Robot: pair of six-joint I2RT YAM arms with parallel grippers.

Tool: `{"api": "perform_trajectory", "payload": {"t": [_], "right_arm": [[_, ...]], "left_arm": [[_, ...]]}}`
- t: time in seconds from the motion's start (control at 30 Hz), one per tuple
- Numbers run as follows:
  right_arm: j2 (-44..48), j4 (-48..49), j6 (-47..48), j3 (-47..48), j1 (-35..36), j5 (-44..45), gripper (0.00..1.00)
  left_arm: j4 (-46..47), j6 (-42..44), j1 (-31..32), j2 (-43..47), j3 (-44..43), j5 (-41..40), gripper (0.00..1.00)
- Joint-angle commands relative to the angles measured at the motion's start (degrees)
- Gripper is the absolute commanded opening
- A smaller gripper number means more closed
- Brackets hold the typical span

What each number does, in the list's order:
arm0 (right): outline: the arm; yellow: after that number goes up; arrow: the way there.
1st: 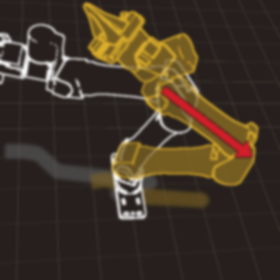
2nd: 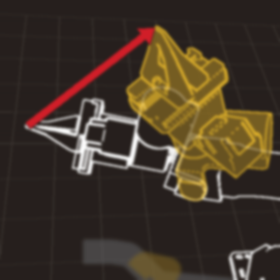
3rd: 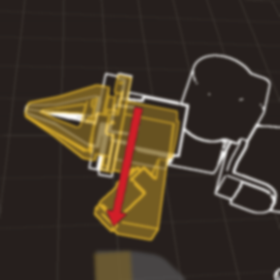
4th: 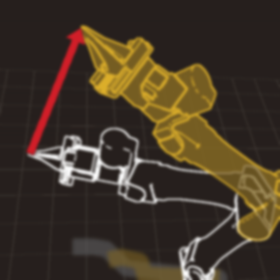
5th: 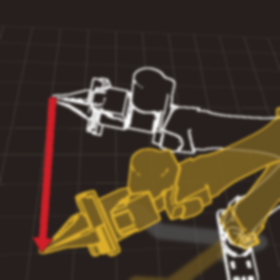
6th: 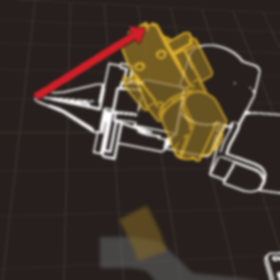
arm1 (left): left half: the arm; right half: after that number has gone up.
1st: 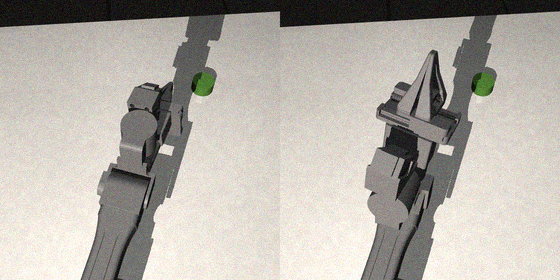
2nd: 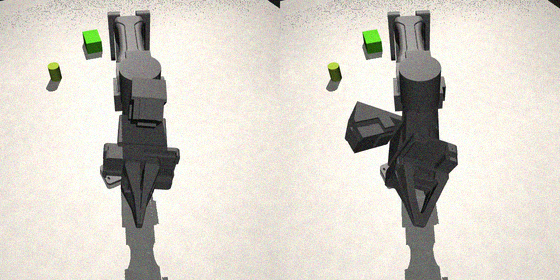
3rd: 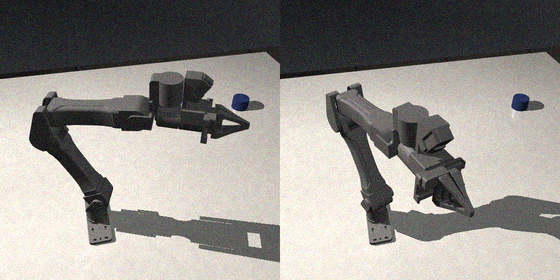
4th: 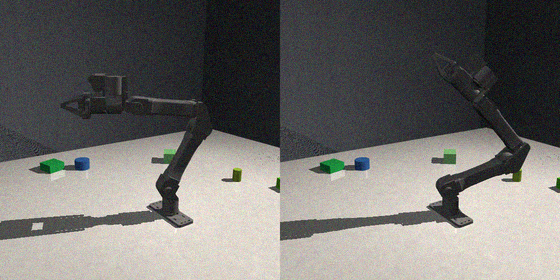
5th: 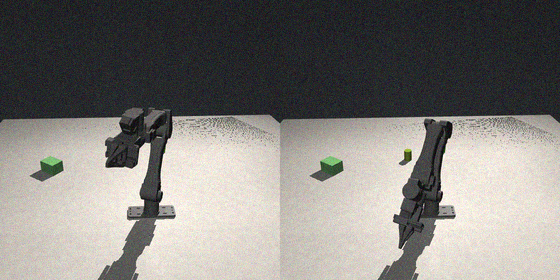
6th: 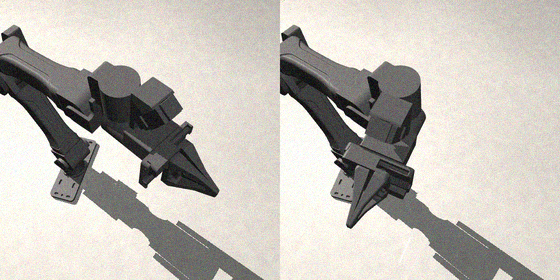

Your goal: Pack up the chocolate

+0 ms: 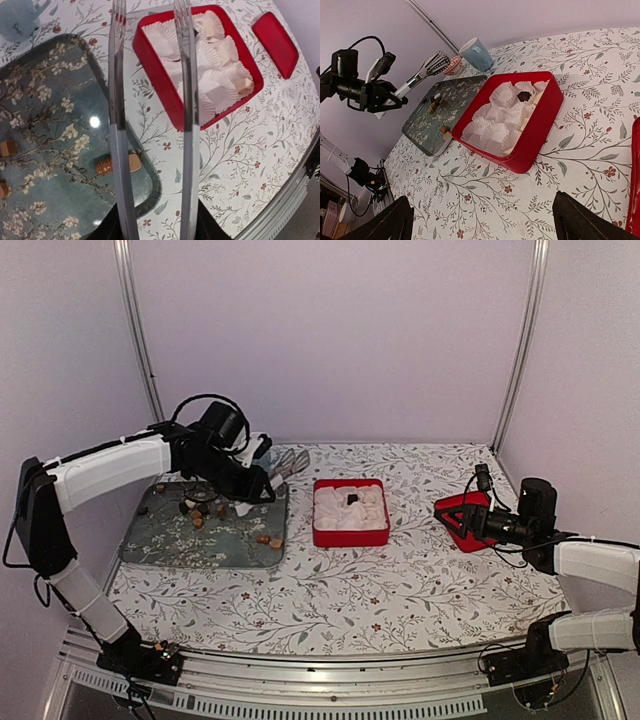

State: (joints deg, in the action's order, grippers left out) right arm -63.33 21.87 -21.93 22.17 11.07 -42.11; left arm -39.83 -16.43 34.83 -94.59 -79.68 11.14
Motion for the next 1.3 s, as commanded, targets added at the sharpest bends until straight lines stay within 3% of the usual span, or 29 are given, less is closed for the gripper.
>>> {"api": "perform_trajectory", "payload": {"t": [0.0,0.4,0.73,1.27], "right_arm": [[-0.35,0.63,-0.61,1.66,-0.29,-0.41,0.99],[-3.7,1.22,-0.04,2.31,-0.07,-1.88,0.99],[-2.89,2.59,-0.44,1.38,0.31,-1.77,0.99],[-1.5,2.57,-0.3,0.69,0.34,-1.23,0.99]], "left_arm": [[-0.59,-0.52,-4.82,6.56,7.23,-0.7,0.36],[-1.19,0.83,-18.66,16.27,22.15,-0.32,0.36],[-3.26,1.75,-30.09,17.88,23.39,-2.63,0.37],[-4.34,1.52,-40.64,16.05,23.82,0.25,0.38]]}}
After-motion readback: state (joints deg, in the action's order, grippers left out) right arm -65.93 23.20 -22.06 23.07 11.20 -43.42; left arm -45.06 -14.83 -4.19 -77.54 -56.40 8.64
